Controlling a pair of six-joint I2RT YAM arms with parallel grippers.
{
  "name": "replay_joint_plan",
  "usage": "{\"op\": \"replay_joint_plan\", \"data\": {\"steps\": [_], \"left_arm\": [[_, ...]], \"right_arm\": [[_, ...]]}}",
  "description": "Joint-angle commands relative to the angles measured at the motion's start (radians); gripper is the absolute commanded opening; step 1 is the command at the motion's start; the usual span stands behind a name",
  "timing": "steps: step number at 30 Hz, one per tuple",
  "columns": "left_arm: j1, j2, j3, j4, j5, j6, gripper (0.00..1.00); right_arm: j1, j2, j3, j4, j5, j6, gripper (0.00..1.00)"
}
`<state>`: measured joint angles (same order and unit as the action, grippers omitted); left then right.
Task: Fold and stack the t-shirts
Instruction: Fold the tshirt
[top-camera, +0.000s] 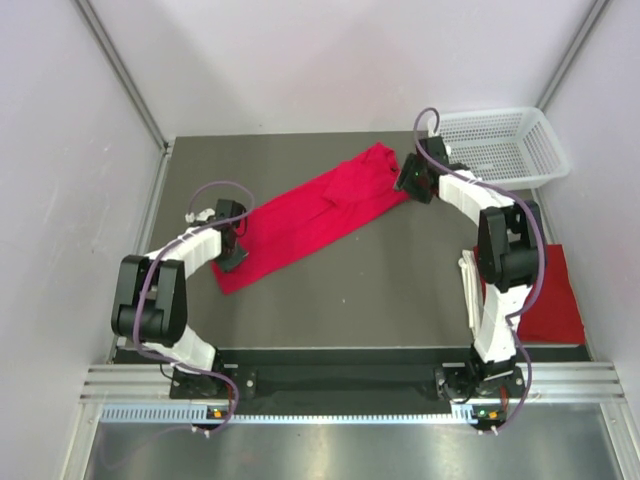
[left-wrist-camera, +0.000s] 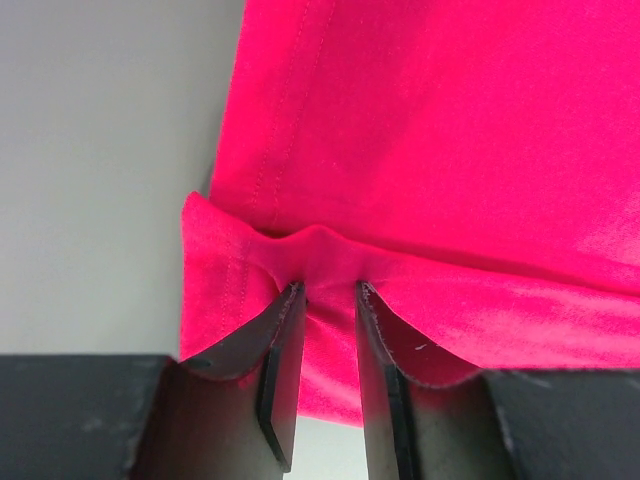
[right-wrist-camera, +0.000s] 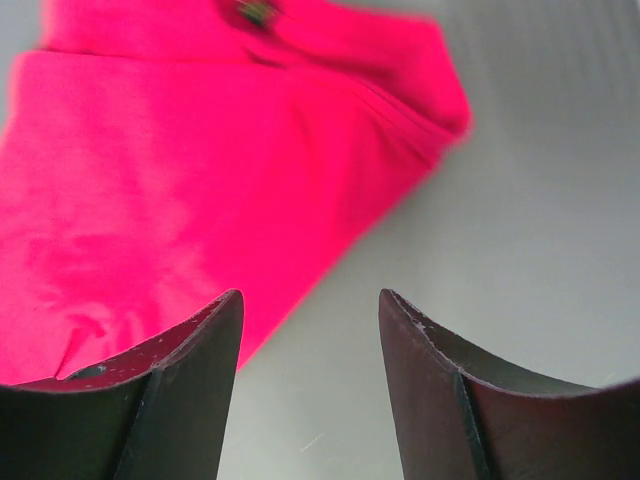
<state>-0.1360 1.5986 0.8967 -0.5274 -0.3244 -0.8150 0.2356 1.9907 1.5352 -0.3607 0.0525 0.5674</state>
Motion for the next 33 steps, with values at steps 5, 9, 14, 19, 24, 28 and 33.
{"op": "replay_joint_plan", "data": {"steps": [5,9,14,19,24,28,33], "left_arm": [[0.01,-0.075,-0.097,-0.152,-0.053,-0.067,0.33],[0.006,-0.115,-0.094,-0.172,-0.057,-0.082,0.33],[0.004,-0.183,-0.044,-0.192,-0.038,-0.076,0.33],[0.003,-0.223,0.024,-0.203,-0.031,-0.041,0.34],[-0.01,-0.241,0.062,-0.151,0.053,0.048,0.34],[-0.04,-0.252,0.093,-0.115,0.093,0.094,0.35],[-0.045,-0.27,0.099,-0.077,0.11,0.106,0.36]], "right_arm": [[-0.004,-0.062,-0.142,0.16,0.07,0.259,0.57],[-0.004,-0.061,-0.19,0.212,0.095,0.313,0.57],[-0.004,-0.014,-0.196,0.244,0.119,0.35,0.56],[-0.007,0.036,-0.175,0.264,0.148,0.347,0.39],[-0.012,0.103,-0.097,0.256,0.161,0.322,0.18],[-0.019,0.164,-0.015,0.226,0.164,0.286,0.07],[-0.025,0.233,0.057,0.212,0.176,0.258,0.0]]}}
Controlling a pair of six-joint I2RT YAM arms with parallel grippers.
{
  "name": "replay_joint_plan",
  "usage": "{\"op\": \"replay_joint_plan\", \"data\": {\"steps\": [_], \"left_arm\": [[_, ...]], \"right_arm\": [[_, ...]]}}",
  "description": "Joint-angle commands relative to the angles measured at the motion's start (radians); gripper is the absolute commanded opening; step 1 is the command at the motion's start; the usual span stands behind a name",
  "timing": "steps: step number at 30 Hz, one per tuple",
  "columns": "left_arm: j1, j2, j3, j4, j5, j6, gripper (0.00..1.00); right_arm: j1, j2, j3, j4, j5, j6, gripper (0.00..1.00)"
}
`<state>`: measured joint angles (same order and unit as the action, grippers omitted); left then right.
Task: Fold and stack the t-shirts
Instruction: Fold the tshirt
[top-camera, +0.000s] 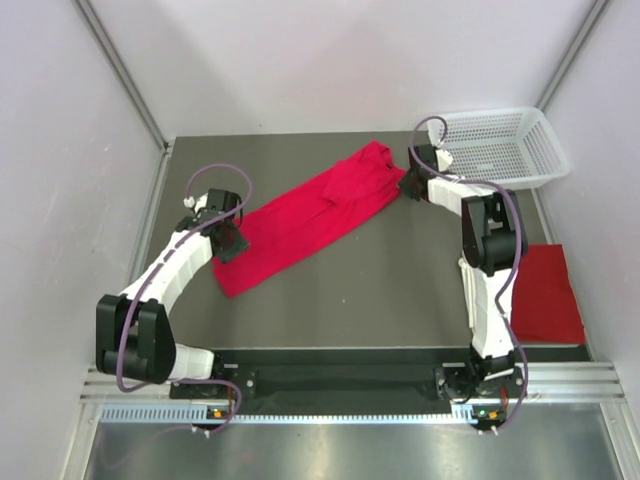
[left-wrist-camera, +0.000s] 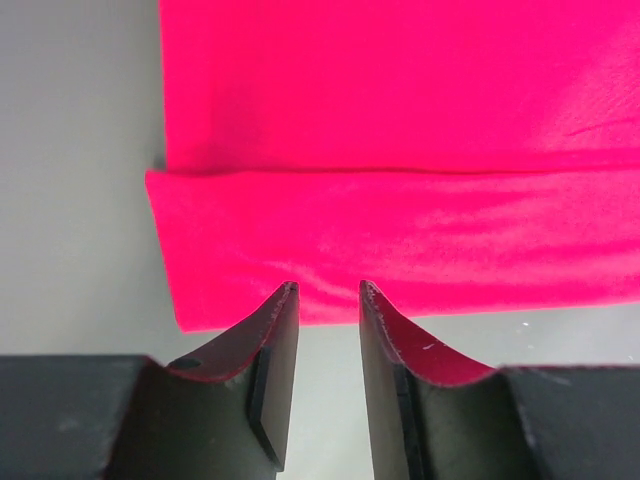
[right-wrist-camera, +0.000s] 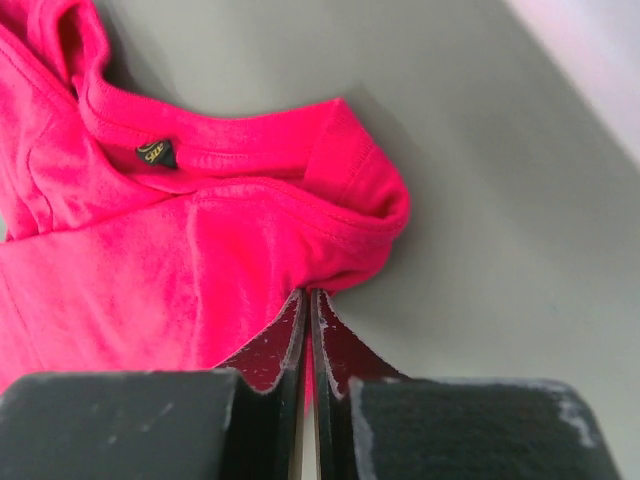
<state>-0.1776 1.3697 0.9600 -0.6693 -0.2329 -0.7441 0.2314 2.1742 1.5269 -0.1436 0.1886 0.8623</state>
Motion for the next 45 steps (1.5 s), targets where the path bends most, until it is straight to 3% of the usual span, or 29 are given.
{"op": "replay_joint_plan", "data": {"steps": [1,4,6,10,12,14,15,18,21,25,29,31,40,45], "left_arm": [[-0.003,-0.04,0.031,0.073,0.015,0.043,0.37],[-0.003,0.0,0.037,0.105,-0.061,0.11,0.4],[0.004,0.057,0.054,0.088,-0.115,0.106,0.48],[0.006,0.13,0.082,0.132,-0.059,0.13,0.49],[0.013,0.16,0.098,0.161,-0.019,0.134,0.5],[0.026,0.187,0.12,0.172,0.003,0.156,0.5],[0.047,0.199,0.159,0.165,0.004,0.166,0.5],[0.127,0.236,0.238,0.139,0.021,0.175,0.5],[0.208,0.229,0.253,0.157,0.141,0.173,0.49],[0.242,0.23,0.284,0.111,0.217,0.19,0.49],[0.291,0.18,0.269,0.132,0.212,0.192,0.5],[0.343,0.167,0.229,0.172,0.178,0.19,0.5],[0.57,0.255,0.23,0.154,0.337,0.18,0.48],[0.586,0.241,0.194,0.154,0.34,0.147,0.47]], "right_arm": [[-0.023,0.061,0.097,-0.007,0.046,-0.052,0.0],[-0.03,0.102,0.174,-0.027,0.057,-0.075,0.0],[-0.038,0.14,0.25,-0.04,0.058,-0.092,0.0],[-0.047,0.187,0.375,-0.067,0.019,-0.172,0.01],[-0.046,0.177,0.412,-0.088,-0.017,-0.19,0.08],[-0.029,0.116,0.398,-0.097,-0.043,-0.21,0.23],[-0.021,0.086,0.356,-0.1,-0.04,-0.213,0.33],[0.018,-0.052,0.232,-0.106,-0.034,-0.186,0.45],[0.077,-0.197,0.085,-0.131,0.0,-0.073,0.54],[0.192,-0.342,-0.08,-0.165,0.028,0.098,0.55],[0.391,-0.415,-0.146,-0.241,0.061,0.266,0.55],[0.462,-0.415,-0.14,-0.286,0.09,0.366,0.55],[0.825,-0.334,-0.116,-0.355,0.083,0.831,0.52],[0.91,-0.203,0.031,-0.447,0.088,0.946,0.52]]}}
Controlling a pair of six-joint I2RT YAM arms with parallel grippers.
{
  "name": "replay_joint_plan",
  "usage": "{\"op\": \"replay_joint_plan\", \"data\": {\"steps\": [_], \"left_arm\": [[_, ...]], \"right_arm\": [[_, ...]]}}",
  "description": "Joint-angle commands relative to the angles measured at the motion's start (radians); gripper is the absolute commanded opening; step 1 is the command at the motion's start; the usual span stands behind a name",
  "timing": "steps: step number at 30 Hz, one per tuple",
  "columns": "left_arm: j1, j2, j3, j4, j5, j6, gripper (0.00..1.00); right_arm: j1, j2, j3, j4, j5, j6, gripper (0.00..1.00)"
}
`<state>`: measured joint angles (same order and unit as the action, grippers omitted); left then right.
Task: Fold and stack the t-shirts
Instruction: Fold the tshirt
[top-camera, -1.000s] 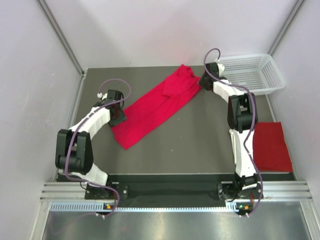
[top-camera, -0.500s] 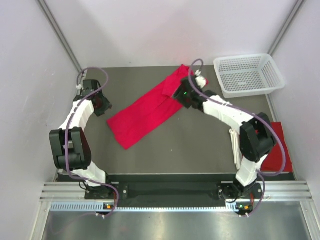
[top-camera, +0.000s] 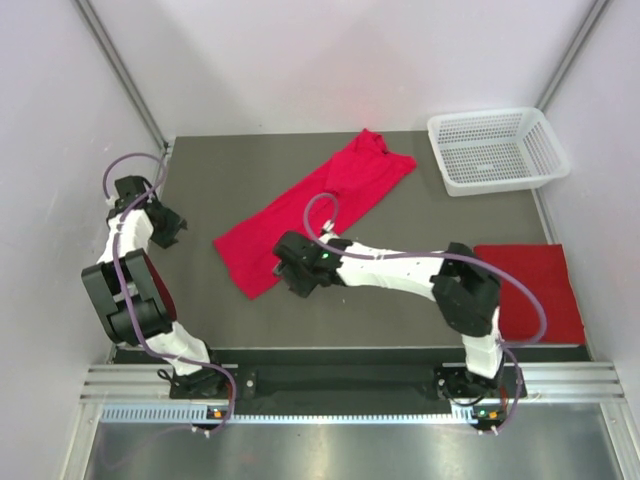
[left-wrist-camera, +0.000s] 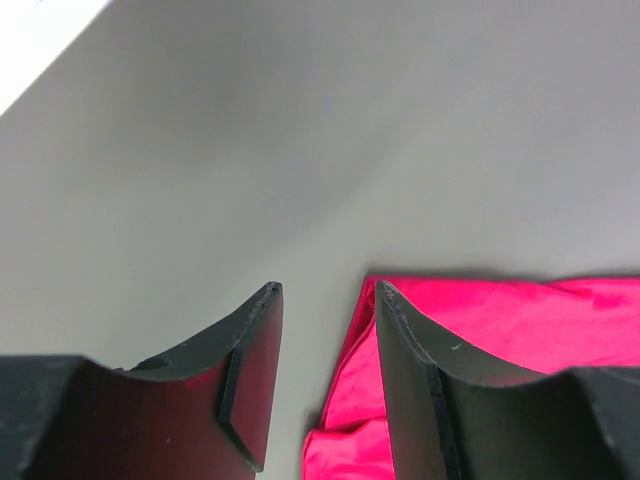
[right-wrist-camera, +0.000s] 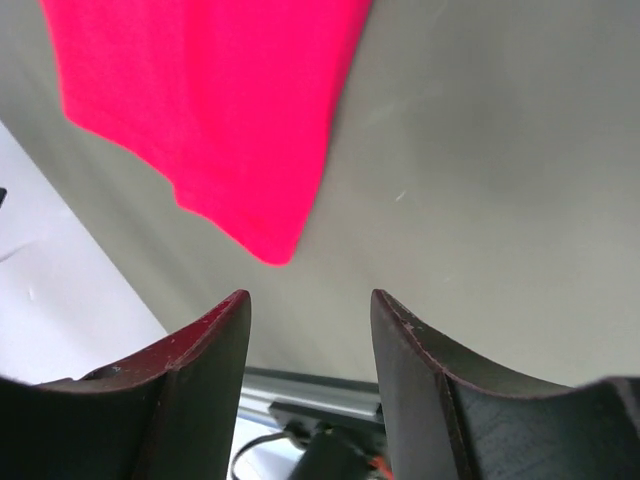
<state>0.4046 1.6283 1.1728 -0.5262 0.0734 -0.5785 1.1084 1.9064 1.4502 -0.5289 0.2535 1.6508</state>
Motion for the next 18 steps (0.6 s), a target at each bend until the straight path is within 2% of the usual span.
{"op": "replay_joint_plan", "data": {"steps": [1,6,11,18], "left_arm": [[0.007,-0.022,-0.021,0.008,0.037,-0.021,0.47],[0.013,-0.05,0.008,-0.049,0.019,-0.029,0.47],[0.013,-0.074,0.042,-0.06,0.094,-0.057,0.47],[0.014,-0.062,0.044,-0.063,0.114,-0.049,0.47]], "right_arm": [[0.037,0.091,0.134,-0.068,0.007,0.159,0.51],[0.041,0.247,0.262,-0.054,-0.042,0.152,0.5],[0.047,0.339,0.352,-0.049,-0.071,0.139,0.48],[0.073,0.417,0.38,-0.04,-0.117,0.182,0.47]]}}
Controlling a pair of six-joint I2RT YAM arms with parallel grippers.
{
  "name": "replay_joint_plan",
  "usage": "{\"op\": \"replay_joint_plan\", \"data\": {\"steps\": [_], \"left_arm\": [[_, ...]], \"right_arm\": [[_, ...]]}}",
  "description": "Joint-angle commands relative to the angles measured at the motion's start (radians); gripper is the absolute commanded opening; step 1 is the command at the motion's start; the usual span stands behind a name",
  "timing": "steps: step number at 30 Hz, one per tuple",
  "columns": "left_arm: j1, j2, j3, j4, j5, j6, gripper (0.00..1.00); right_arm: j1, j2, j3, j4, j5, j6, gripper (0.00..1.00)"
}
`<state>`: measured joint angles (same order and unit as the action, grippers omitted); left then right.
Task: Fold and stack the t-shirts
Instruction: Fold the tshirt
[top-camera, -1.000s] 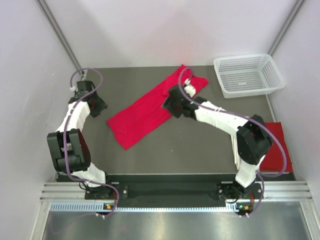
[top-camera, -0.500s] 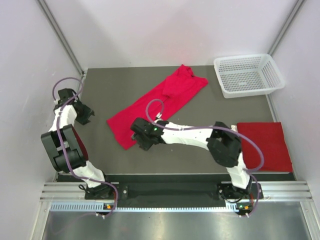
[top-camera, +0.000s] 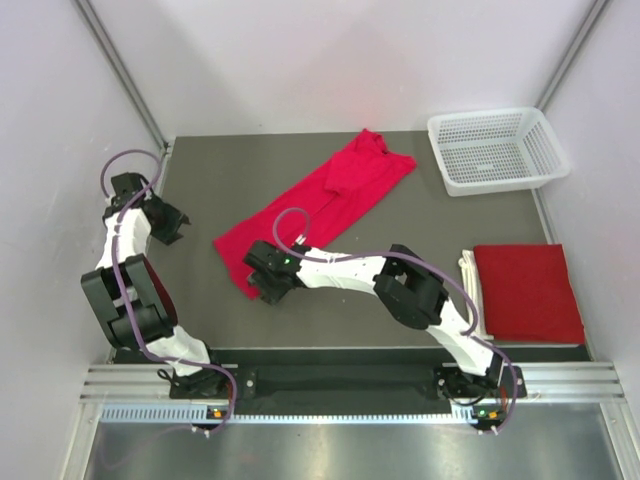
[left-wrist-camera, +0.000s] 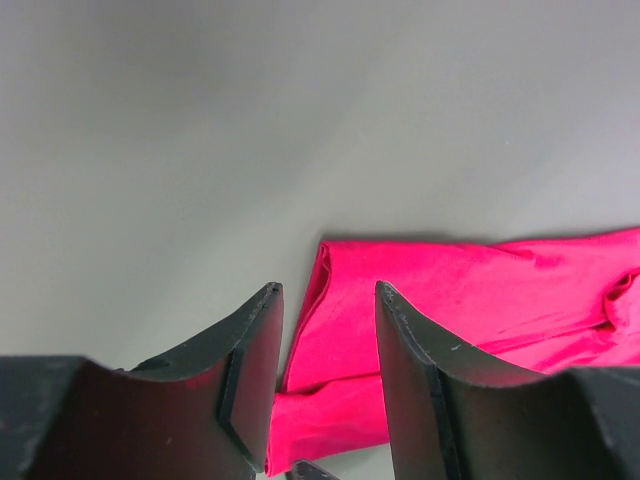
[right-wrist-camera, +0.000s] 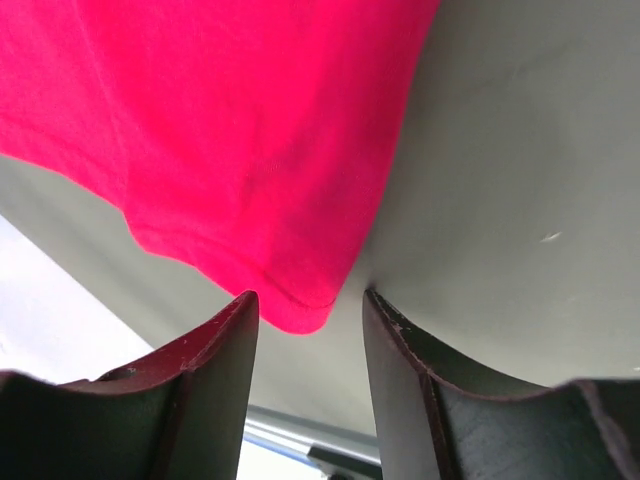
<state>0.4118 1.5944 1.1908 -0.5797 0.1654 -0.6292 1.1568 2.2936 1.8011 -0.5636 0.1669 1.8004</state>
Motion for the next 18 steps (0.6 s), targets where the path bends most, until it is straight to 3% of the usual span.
{"op": "replay_joint_plan", "data": {"steps": [1,5,13,18], "left_arm": [[0.007,-0.025,0.024,-0.009,0.019,0.003,0.47],[0.007,-0.022,0.021,-0.005,0.022,0.008,0.47],[0.007,-0.014,0.026,-0.005,0.043,0.023,0.47],[0.005,-0.014,0.026,-0.006,0.063,0.028,0.47]], "right_arm": [[0.027,0.036,0.021,0.013,-0.036,0.037,0.47],[0.041,0.044,0.007,0.036,-0.043,0.043,0.43],[0.046,0.049,0.0,0.06,-0.04,0.03,0.26],[0.044,0.03,-0.042,0.083,-0.03,0.01,0.0]]}}
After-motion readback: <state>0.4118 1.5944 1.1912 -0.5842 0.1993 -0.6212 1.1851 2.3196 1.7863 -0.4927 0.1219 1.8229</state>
